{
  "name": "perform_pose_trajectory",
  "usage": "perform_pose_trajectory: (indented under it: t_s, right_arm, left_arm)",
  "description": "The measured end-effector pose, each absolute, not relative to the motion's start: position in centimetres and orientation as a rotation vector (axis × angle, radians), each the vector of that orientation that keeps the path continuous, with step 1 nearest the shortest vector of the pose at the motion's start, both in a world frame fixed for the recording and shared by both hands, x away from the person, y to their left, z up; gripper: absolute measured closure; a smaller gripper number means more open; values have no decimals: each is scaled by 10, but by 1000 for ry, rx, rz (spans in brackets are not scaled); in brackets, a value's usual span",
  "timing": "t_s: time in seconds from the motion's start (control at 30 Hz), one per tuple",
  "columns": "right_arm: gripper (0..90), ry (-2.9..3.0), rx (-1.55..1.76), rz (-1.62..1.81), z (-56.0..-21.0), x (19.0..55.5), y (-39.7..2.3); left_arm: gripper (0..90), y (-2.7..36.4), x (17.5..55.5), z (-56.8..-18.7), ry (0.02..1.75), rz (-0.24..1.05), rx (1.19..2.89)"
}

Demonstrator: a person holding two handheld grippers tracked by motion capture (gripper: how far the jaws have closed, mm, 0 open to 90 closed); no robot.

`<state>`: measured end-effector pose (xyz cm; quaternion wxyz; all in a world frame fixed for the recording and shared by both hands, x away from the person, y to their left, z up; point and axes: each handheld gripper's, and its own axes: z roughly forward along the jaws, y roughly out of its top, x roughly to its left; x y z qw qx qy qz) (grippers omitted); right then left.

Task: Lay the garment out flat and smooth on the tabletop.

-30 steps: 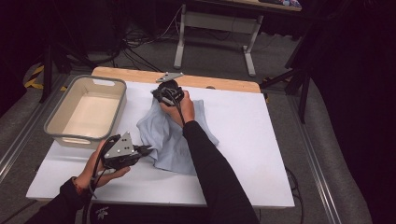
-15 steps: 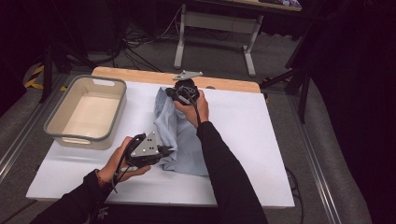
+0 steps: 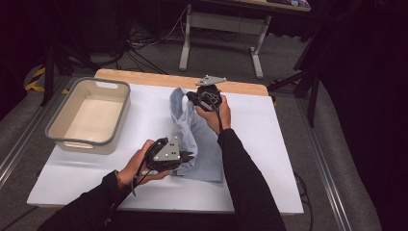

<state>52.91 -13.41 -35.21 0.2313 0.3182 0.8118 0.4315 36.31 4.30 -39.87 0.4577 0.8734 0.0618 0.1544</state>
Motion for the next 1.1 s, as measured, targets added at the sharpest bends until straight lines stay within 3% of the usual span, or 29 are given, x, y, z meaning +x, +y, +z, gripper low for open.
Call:
perform_pose_trajectory:
  t_s: [0.87, 1.1]
  right_arm:
    - [854, 2148, 1065, 1146, -382, 519, -211]
    - [822, 2154, 986, 1140, -383, 494, -219]
  left_arm:
    - [842, -2, 376, -422, 154, 291, 2220]
    - [718, 2, 371, -420, 163, 304, 2190]
